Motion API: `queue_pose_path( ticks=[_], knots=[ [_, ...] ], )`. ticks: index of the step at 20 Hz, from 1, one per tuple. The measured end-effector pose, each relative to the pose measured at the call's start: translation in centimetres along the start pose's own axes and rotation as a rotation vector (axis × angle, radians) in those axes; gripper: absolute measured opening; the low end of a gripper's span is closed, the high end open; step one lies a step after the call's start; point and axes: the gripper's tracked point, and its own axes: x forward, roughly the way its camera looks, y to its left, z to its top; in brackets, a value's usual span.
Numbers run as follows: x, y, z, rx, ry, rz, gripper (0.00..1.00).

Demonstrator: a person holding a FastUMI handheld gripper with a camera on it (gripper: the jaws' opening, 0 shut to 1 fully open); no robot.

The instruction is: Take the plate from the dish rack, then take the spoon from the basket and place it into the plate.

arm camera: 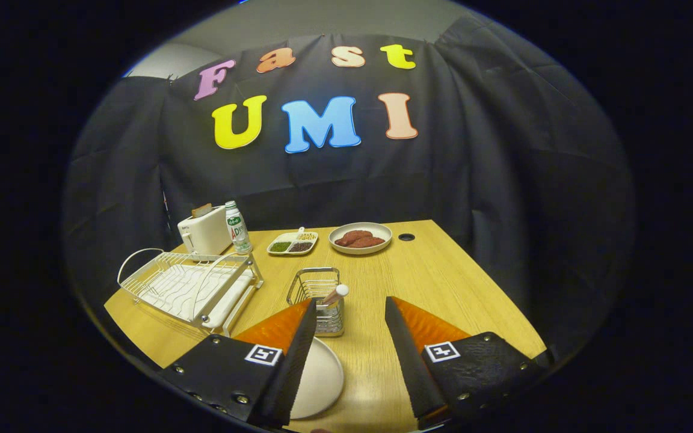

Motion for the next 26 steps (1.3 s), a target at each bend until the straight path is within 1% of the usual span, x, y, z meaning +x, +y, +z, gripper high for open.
queue_pose_path(
  ticks=[2, 5, 7, 10, 14, 17, 20, 22, 23, 26],
  knots=[
    [0.4, 0.0, 1.6, -0.005, -0.075, -0.001, 0.72],
    [1.2, -0.4, 2.4, -0.063, -0.157, 0.000, 0.72],
    [2.1, 0.2, 2.2, -0.100, -0.185, 0.029, 0.71],
    [3.1, 0.5, 1.7, -0.140, -0.193, 0.052, 0.71],
    [4.9, 1.6, 0.9, -0.091, -0.202, 0.085, 0.72],
    [6.7, 1.4, 0.3, -0.045, -0.222, 0.073, 0.71],
    [7.5, 1.5, 0.1, -0.044, -0.240, 0.074, 0.72],
    [8.0, 1.9, -0.2, -0.043, -0.239, 0.096, 0.71],
    [8.3, 2.0, -0.3, -0.045, -0.236, 0.100, 0.67],
    [9.1, 2.2, 0.0, -0.051, -0.234, 0.090, 0.67]
  ],
)
